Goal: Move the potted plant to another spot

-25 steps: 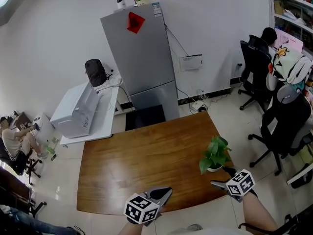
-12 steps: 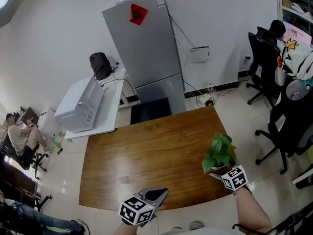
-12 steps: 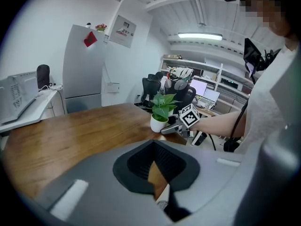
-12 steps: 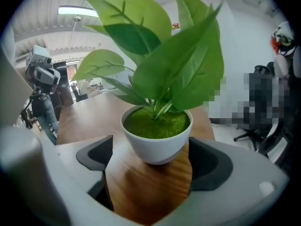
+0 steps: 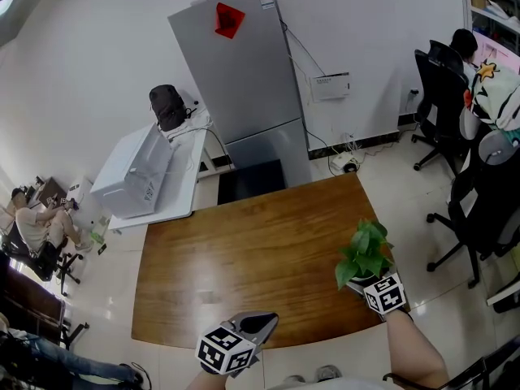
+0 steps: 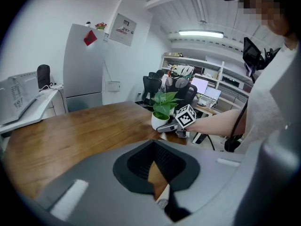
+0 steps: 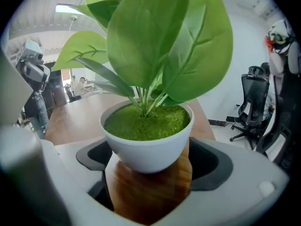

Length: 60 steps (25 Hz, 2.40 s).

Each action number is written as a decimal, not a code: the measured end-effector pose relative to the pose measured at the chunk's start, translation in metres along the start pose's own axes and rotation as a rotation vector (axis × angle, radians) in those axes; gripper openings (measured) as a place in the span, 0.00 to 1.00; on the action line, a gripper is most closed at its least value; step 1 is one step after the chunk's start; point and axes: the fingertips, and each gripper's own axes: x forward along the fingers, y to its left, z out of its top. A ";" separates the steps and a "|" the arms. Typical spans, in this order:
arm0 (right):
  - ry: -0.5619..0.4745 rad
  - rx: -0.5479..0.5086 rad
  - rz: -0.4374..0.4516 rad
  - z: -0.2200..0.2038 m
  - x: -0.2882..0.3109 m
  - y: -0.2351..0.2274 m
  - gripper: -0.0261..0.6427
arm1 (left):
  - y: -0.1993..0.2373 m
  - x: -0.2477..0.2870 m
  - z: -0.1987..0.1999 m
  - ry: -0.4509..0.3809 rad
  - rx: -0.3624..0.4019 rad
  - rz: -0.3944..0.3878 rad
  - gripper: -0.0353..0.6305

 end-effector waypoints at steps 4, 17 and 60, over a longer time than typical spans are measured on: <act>-0.001 -0.018 -0.024 -0.001 -0.001 -0.004 0.69 | -0.001 0.001 0.000 0.002 0.002 -0.001 0.05; -0.008 0.002 -0.022 0.000 -0.001 -0.006 0.69 | 0.001 -0.001 -0.002 0.005 0.004 0.002 0.05; -0.115 -0.296 0.373 0.144 0.077 0.271 0.69 | 0.071 -0.190 -0.080 -0.181 -0.178 0.326 0.05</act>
